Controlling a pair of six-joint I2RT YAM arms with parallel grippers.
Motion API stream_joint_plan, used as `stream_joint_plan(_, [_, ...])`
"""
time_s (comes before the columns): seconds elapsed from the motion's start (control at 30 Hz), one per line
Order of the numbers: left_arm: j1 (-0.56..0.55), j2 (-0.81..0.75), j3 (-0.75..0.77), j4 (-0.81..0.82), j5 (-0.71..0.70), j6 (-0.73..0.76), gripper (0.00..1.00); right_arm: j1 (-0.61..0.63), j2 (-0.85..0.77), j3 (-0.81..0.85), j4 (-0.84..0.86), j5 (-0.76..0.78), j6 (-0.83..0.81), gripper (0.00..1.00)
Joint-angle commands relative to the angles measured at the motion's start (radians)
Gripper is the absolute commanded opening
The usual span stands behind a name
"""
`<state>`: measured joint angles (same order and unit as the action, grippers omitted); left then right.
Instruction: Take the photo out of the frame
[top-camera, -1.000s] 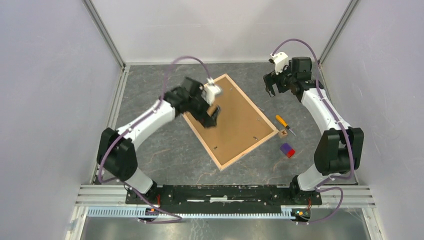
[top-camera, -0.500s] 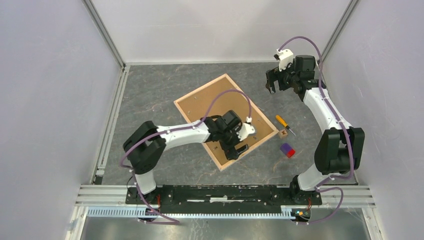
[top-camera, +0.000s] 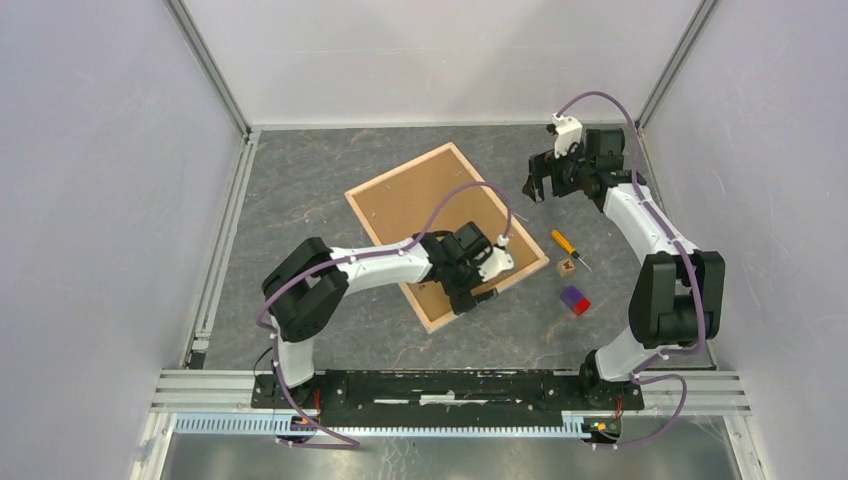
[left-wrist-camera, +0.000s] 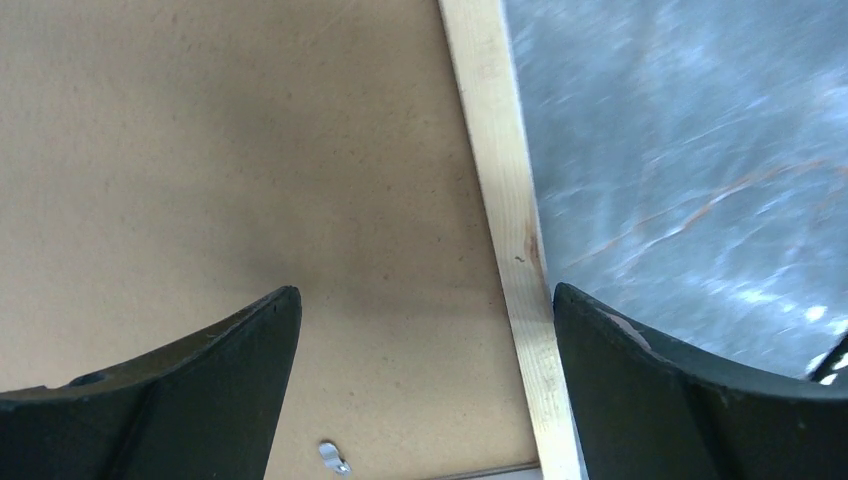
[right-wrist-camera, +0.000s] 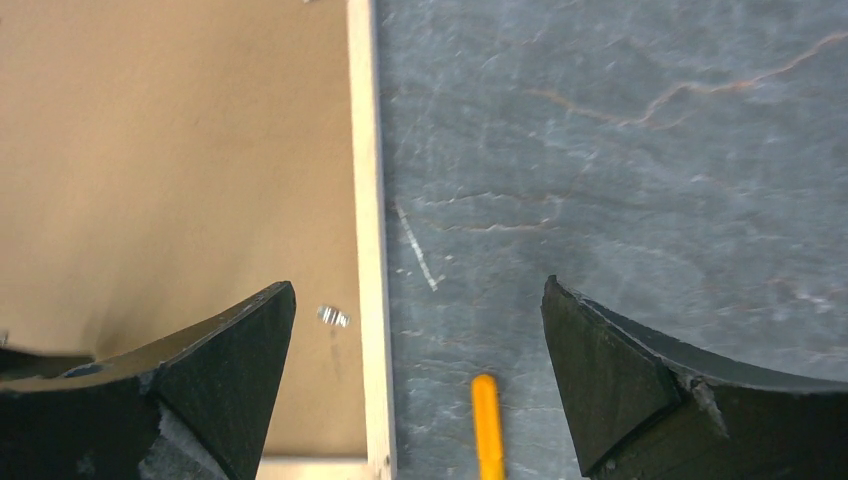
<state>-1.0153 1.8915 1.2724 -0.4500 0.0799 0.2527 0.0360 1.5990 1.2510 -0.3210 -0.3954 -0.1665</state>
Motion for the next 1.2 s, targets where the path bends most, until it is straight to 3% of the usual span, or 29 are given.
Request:
stream_joint_plan(0.0, [0.133, -0.062, -0.039, -0.102, -0.061, 0.141, 1.00, -0.001, -0.011, -0.057, 0.046, -0.100, 0.067, 0.98])
stream_joint_plan(0.27, [0.288, -0.152, -0.114, -0.127, -0.024, 0.264, 0.99, 0.013, 0.007, -0.074, 0.038, -0.149, 0.087, 0.98])
stream_joint_plan(0.43, [0.235, -0.206, -0.151, -0.090, -0.024, 0.335, 0.94, 0.041, 0.030, -0.095, 0.057, -0.170, 0.129, 0.98])
stream_joint_plan(0.57, [0.199, -0.129, -0.090, -0.099, -0.042, 0.281, 0.83, 0.069, 0.058, -0.101, 0.064, -0.177, 0.136, 0.97])
stream_joint_plan(0.8, [0.180, -0.026, -0.011, -0.105, -0.072, 0.232, 0.76, 0.075, 0.146, -0.072, 0.017, -0.222, 0.104, 0.94])
stream_joint_plan(1.07, [0.173, -0.076, -0.040, -0.166, 0.009, 0.248, 0.31, 0.075, 0.258, -0.014, 0.001, -0.307, 0.132, 0.92])
stream_joint_plan(1.17, [0.181, -0.155, -0.091, -0.167, 0.054, 0.271, 0.03, 0.075, 0.291, 0.003, 0.011, -0.353, 0.164, 0.92])
